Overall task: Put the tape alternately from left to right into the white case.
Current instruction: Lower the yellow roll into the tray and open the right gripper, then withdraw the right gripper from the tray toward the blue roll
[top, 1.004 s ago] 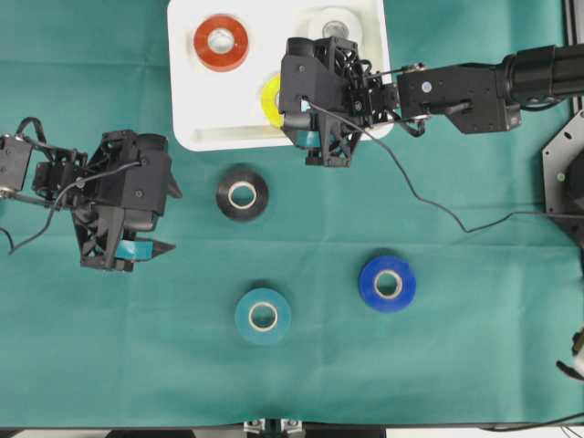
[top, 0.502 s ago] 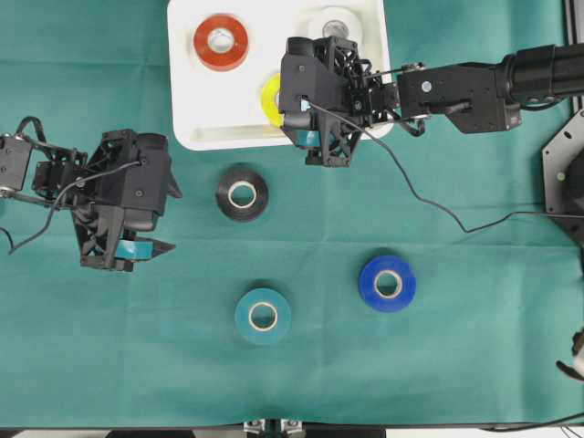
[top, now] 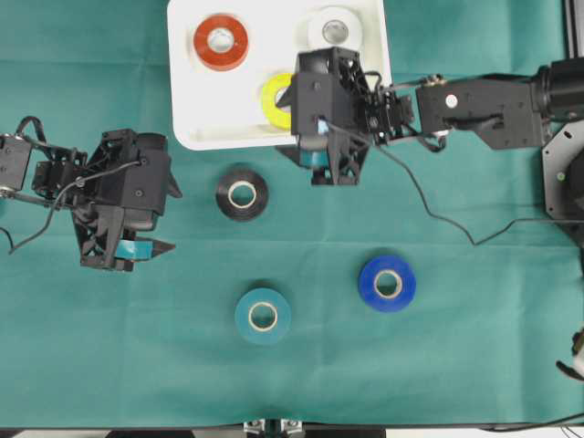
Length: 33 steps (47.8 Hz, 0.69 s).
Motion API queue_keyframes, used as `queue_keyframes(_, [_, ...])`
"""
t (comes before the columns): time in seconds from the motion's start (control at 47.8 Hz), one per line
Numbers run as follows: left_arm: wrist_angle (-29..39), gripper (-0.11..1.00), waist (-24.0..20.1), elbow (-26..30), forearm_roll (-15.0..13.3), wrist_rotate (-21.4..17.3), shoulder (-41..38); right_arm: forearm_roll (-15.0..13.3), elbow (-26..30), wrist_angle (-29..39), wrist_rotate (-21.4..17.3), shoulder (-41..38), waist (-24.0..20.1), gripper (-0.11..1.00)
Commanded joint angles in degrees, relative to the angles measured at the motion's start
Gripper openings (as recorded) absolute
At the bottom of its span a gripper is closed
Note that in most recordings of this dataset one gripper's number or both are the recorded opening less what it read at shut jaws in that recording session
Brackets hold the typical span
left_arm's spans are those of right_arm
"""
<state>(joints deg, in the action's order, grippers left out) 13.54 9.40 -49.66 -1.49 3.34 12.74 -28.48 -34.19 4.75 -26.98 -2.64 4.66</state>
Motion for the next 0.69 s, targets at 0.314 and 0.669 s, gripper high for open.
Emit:
queue_keyframes(0.314, [-0.2, 0.68, 0.2, 0.6, -0.1, 0.1, 0.5, 0.0, 0.3, -0.4, -0.3, 2.2, -6.8, 0.79])
queue_keyframes(0.669, [-0.2, 0.68, 0.3, 0.5, -0.1, 0.1, 0.5, 0.2, 0.2, -0.4, -0.4, 1.7, -7.6, 0.79])
